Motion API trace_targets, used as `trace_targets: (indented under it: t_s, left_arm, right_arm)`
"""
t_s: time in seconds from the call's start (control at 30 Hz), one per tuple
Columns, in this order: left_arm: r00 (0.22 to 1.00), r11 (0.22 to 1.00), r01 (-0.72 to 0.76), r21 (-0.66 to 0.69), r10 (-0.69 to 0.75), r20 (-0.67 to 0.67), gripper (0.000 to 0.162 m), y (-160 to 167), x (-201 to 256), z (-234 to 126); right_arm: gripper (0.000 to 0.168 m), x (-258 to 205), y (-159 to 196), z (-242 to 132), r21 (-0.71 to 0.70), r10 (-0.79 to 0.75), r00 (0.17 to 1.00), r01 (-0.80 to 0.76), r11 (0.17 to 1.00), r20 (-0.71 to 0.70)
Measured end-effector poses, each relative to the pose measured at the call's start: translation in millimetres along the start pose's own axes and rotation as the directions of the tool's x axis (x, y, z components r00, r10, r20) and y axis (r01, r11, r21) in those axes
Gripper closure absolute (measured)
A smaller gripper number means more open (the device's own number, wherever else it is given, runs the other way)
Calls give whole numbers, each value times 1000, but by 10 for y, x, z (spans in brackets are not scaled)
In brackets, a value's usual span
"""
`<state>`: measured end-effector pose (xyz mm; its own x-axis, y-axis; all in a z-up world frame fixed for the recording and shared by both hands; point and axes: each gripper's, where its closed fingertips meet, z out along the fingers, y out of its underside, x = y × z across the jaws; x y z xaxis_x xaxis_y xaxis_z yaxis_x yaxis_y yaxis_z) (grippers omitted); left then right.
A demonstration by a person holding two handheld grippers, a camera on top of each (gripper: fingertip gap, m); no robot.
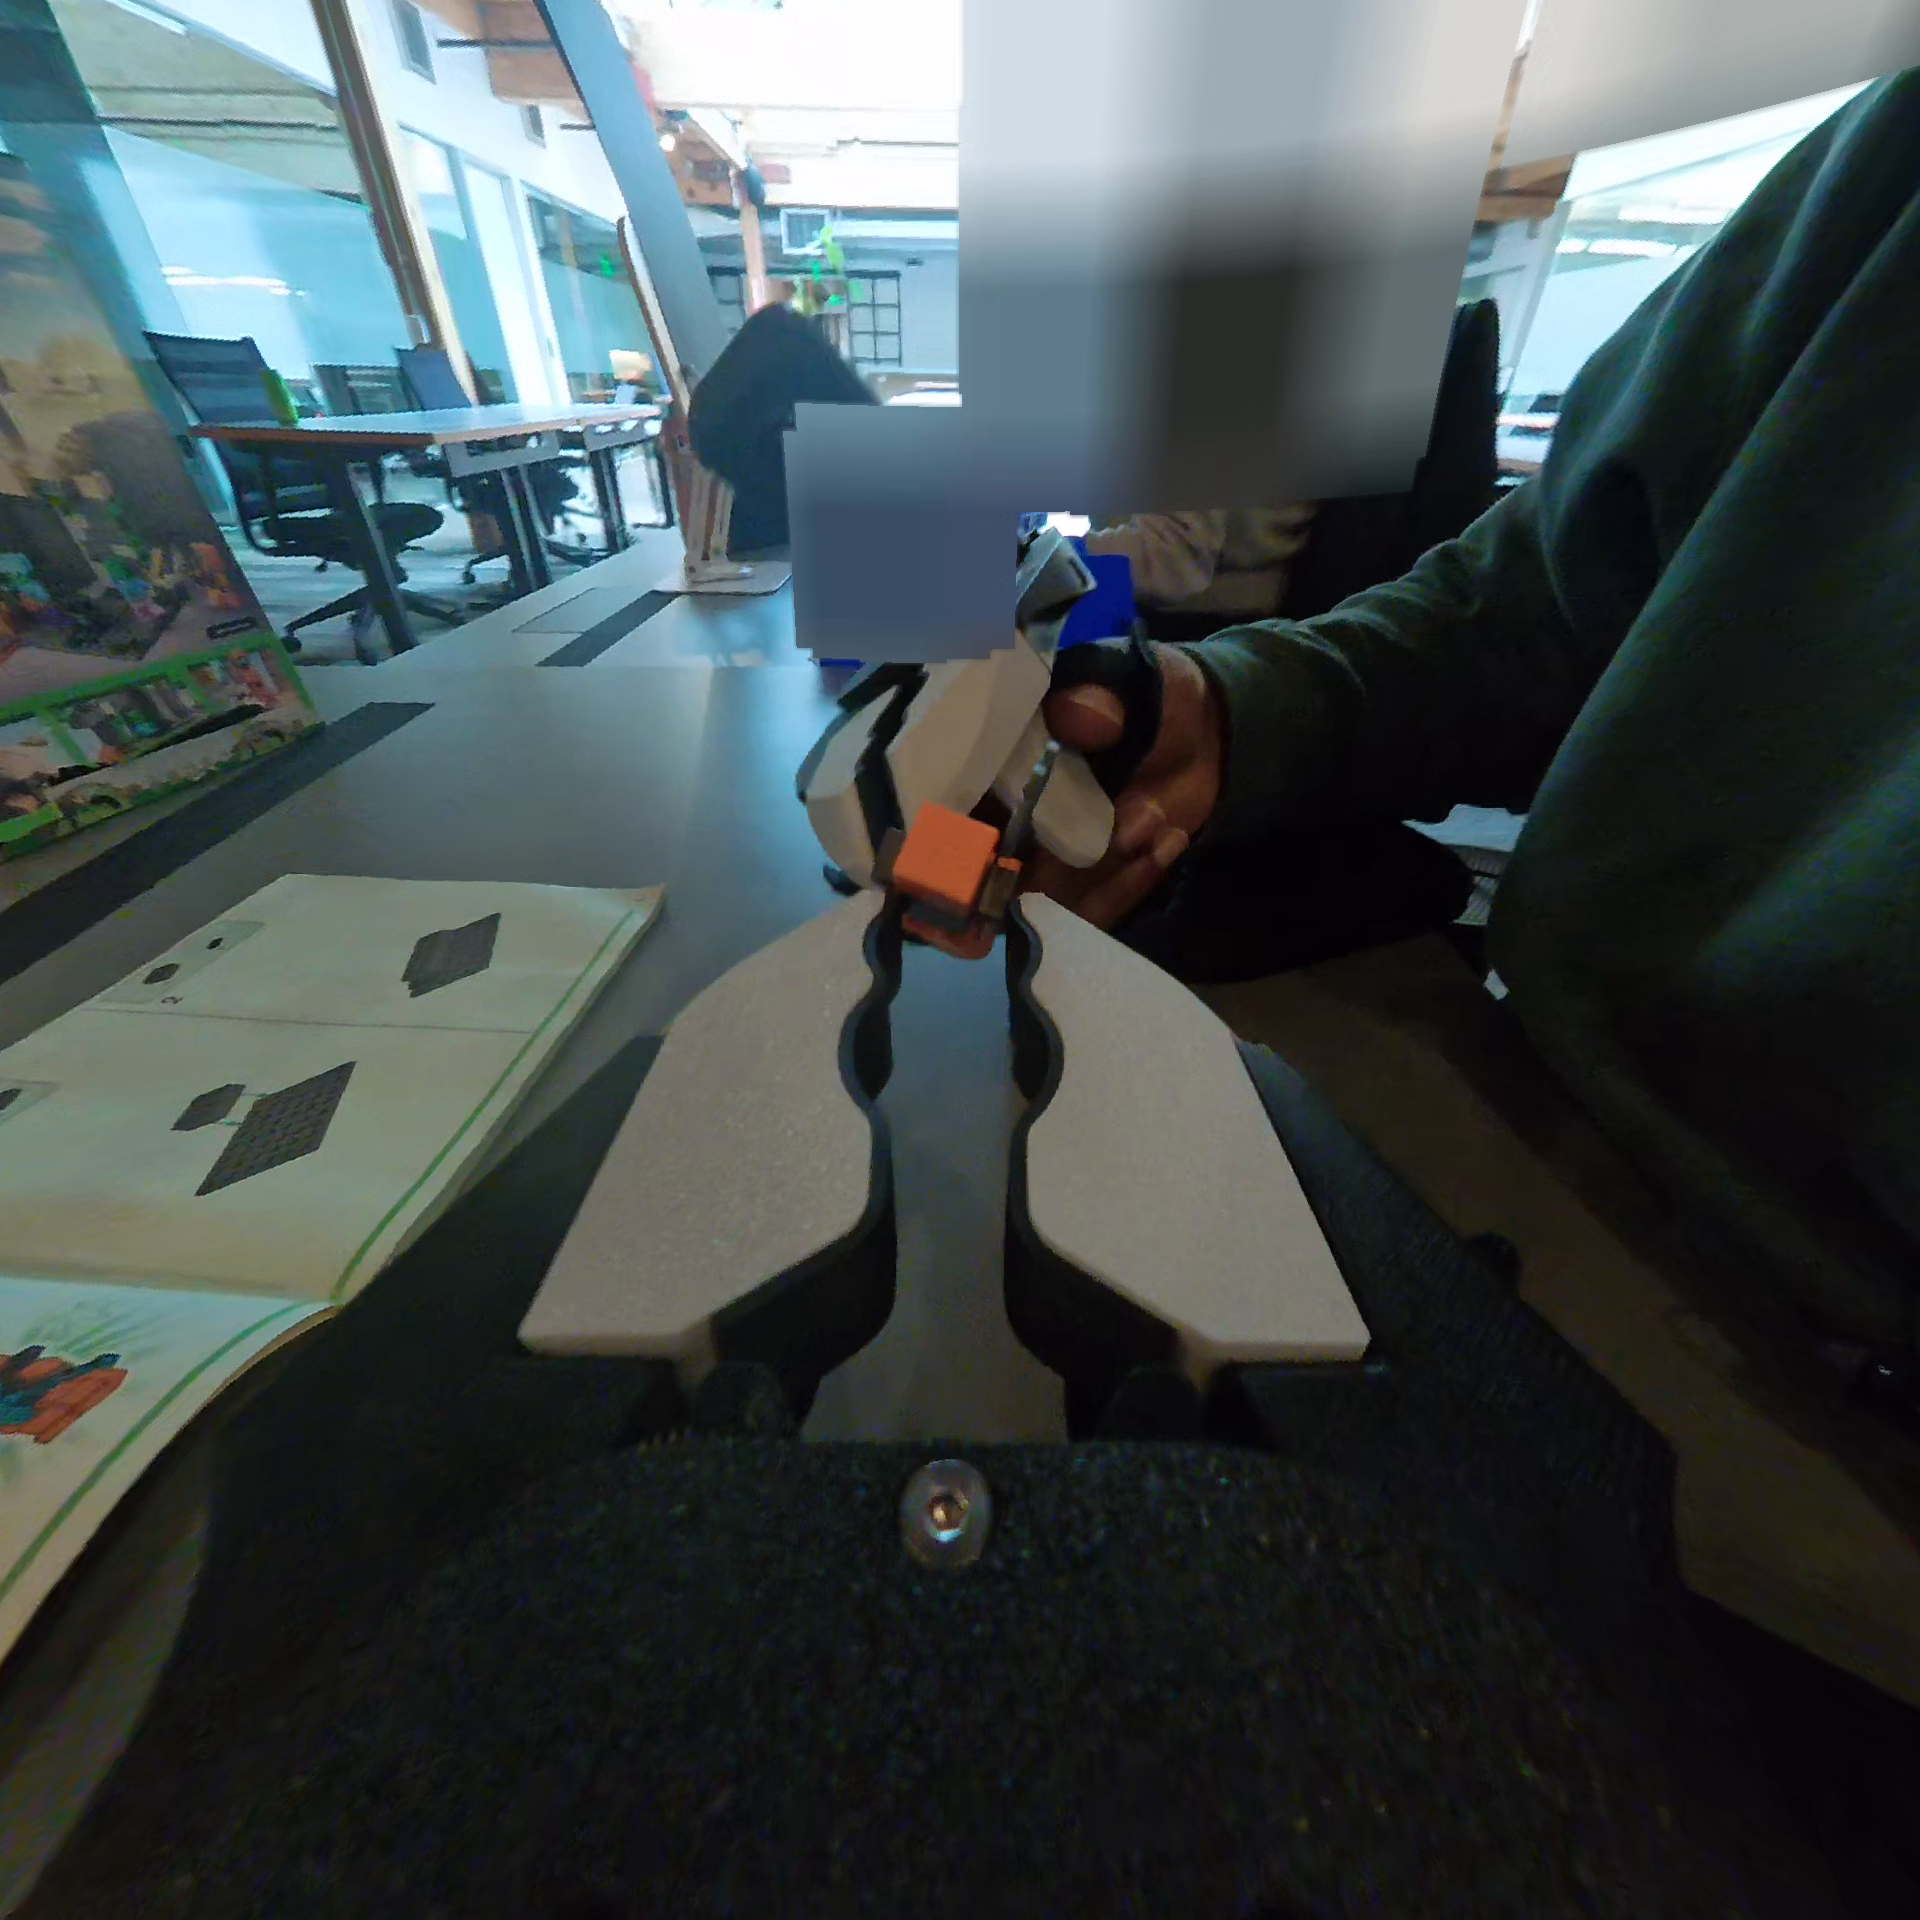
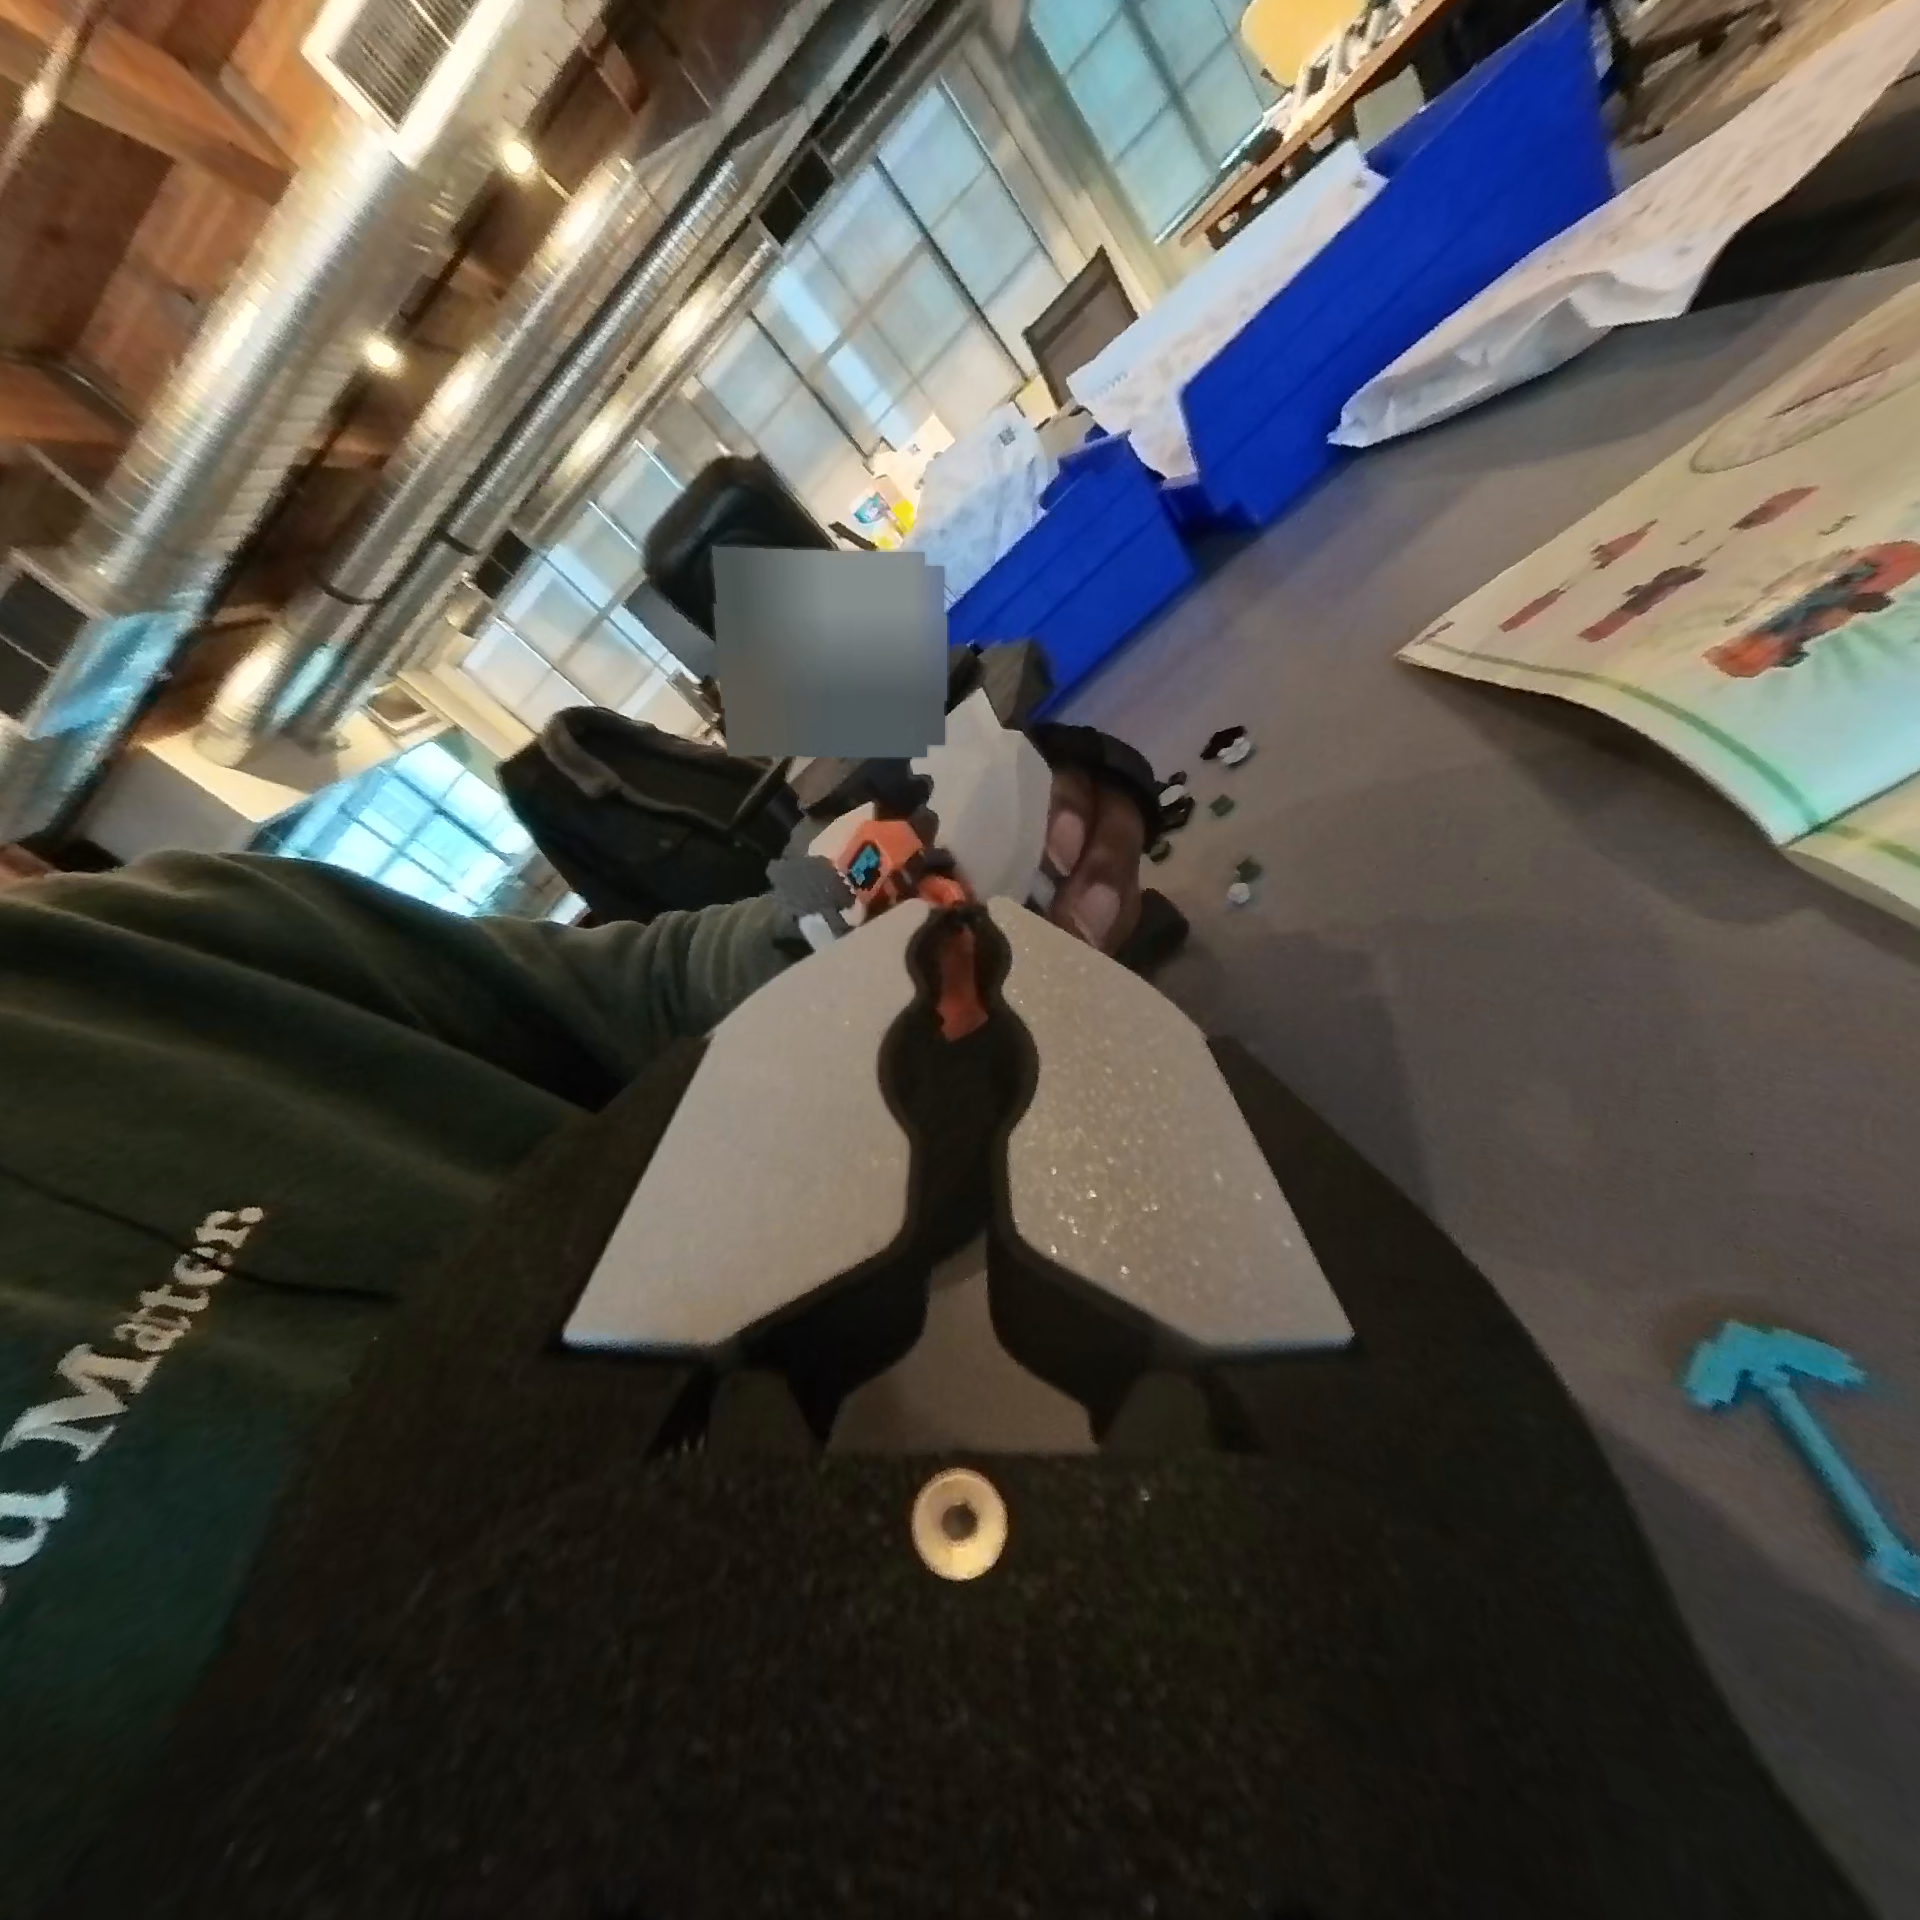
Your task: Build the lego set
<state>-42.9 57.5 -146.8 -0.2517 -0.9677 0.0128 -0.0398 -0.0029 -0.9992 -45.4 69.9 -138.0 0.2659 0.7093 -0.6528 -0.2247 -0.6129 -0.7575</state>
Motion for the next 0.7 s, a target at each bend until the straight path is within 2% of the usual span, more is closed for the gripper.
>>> trace_targets:
  t_s: [0.23,0.3,0.43,0.7]
  left_arm:
    - [998,998,-6,-66,10,70,144,76,-97,26]
    - [996,997,2,-74,4,84,149,92,-121,22]
    - [997,997,62,-48,-59,59,142,62,-109,18]
    - [994,995,97,-16,-96,55,142,9,-109,18]
  right_arm:
    - [166,104,-33,-39,18,-69,992,71,997,-102]
    - [166,122,-51,-55,28,-81,990,85,996,-118]
    - [168,140,-89,-80,44,-137,976,146,988,-167]
    - [168,103,-66,-60,25,-191,966,198,980,-176]
